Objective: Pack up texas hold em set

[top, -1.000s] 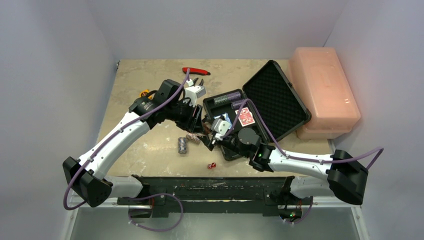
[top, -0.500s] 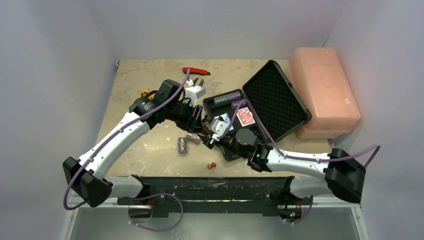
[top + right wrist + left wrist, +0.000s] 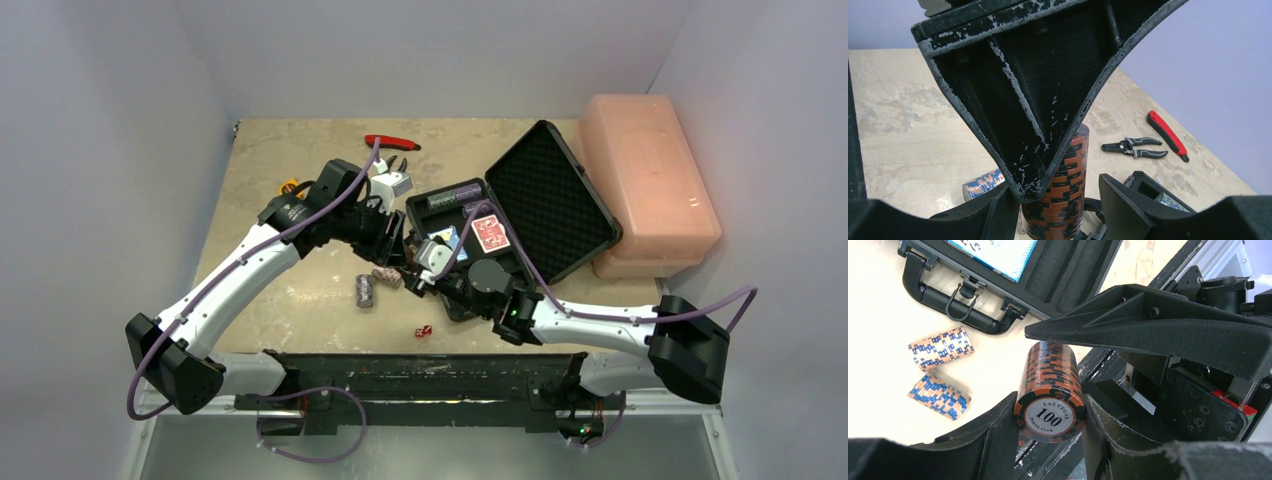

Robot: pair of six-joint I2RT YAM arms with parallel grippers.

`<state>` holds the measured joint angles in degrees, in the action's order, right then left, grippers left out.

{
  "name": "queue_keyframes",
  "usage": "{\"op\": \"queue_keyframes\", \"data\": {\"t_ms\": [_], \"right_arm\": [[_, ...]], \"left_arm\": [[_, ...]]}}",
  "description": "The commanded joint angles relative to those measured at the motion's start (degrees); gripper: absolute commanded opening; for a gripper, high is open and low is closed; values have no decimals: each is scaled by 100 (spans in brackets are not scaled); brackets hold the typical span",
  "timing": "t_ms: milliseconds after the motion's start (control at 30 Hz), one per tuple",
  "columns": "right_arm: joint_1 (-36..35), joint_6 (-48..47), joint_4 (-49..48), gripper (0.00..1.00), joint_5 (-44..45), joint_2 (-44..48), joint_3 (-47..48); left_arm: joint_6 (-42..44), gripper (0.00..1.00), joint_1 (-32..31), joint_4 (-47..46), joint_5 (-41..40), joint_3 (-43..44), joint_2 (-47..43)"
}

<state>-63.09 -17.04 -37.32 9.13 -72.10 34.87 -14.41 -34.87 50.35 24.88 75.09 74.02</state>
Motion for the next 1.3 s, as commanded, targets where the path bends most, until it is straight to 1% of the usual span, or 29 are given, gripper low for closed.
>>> {"op": "queue_keyframes", "data": {"t_ms": [0, 67, 167, 567, 600, 700, 767, 833, 967, 1033, 1067, 1167, 1267], "right_arm": [[-61, -114, -270, 62, 172, -84, 283], [-78, -131, -292, 61, 224, -107, 283], [-94, -156, -301, 54, 273, -120, 283], [-211, -65, -241, 11, 259, -116, 328], [-231, -44, -230, 8, 261, -124, 347], [-286, 28, -212, 2, 227, -161, 388], [-313, 102, -247, 0, 228, -209, 397], [-333, 171, -260, 0, 265, -250, 414], [-344, 353, -338, 0, 286, -266, 380], [-352, 432, -402, 0, 286, -254, 340], [-350, 476, -427, 0, 288, -245, 327], [-353, 640, -432, 0, 343, -220, 327], [-346, 816, -438, 0, 424, -188, 321]], "left_arm": [[-92, 0, 35, -413, 270, 66, -182], [-91, 0, 34, -420, 286, 67, -179], [-82, 0, 35, -420, 282, 59, -173], [-48, 0, 34, -392, 184, 50, -192], [-37, 1, 33, -387, 176, 45, -212], [-18, 12, 34, -419, 183, 9, -316], [7, 22, 36, -448, 147, -30, -390], [24, 36, 38, -485, 102, -63, -458], [52, 67, 33, -457, -38, -61, -508], [53, 78, 37, -464, -152, -79, -575], [48, 81, 34, -461, -263, -86, -605], [49, 84, 42, -451, -665, -98, -704], [52, 89, 42, -569, -891, -170, -885]]}}
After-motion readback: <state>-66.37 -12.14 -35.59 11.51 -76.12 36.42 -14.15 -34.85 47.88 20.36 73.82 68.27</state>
